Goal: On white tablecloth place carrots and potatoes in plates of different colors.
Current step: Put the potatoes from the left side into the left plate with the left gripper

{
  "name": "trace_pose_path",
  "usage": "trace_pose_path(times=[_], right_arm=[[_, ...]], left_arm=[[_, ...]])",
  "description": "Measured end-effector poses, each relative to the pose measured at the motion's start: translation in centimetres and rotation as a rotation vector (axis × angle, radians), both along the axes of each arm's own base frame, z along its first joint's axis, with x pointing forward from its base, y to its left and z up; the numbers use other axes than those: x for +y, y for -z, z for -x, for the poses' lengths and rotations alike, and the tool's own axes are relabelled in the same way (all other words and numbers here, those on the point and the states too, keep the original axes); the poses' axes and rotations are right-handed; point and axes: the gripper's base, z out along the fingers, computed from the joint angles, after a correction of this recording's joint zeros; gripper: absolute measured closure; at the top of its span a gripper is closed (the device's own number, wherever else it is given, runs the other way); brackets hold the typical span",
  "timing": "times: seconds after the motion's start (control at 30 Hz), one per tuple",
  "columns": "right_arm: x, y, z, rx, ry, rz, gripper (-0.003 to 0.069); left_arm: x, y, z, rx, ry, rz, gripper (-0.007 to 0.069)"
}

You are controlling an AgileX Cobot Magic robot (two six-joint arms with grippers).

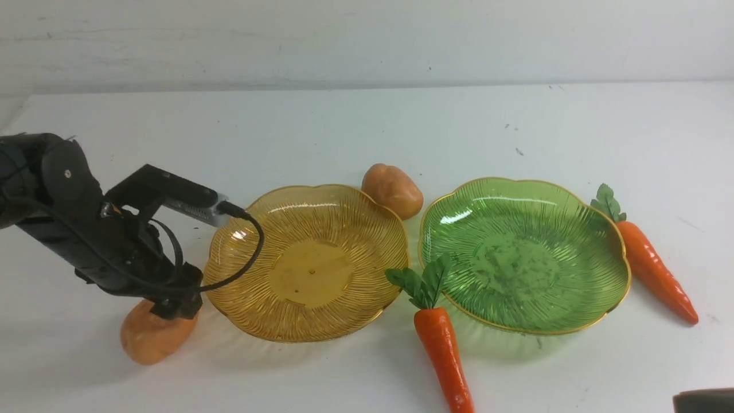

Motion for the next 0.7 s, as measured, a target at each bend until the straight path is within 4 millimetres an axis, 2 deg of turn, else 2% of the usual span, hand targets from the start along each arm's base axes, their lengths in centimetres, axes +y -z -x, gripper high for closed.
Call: trace_pose_path(times=[0.07,0.27,0.43,0.5,0.57,0.63,0.67,0.7], right_arm=[[0.0,0.0,0.0,0.0,0.0,-0.001,0.0674],[0.0,0.0,0.0,0.0,0.0,-0.001,0.0674],[0.0,0.0,0.0,0.0,-0.001,0.0,0.0674],[0.0,0.0,0.0,0.0,-0.001,0.0,0.0674],[0.0,0.0,0.0,0.0,-0.001,0.0,0.0674],[0.0,0.0,0.0,0.0,-0.001,0.0,0.0674],[0.0,0.0,0.0,0.0,-0.001,0.0,0.0674],[0.0,0.0,0.0,0.0,-0.001,0.0,0.0674]], left_arm=[[0.0,1.3,-0.3,0.04,0.0,-0.002,-0.0059],[0.0,3.0,-0.7,0.094,-0.041,0.006,-0.0044],[-0.1,3.2,-0.9,0.115,-0.176,0.043,0.0166],[-0.1,2.8,-0.9,0.131,-0.199,0.05,0.0209],[-0.1,2.0,-1.0,0.136,-0.222,0.06,0.0213],[-0.2,0.6,-1.2,0.126,-0.241,0.079,0.0215],[-0.5,-0.8,-1.5,0.109,-0.253,0.111,0.0216],[-0.6,-1.1,-1.5,0.103,-0.254,0.117,0.0216]])
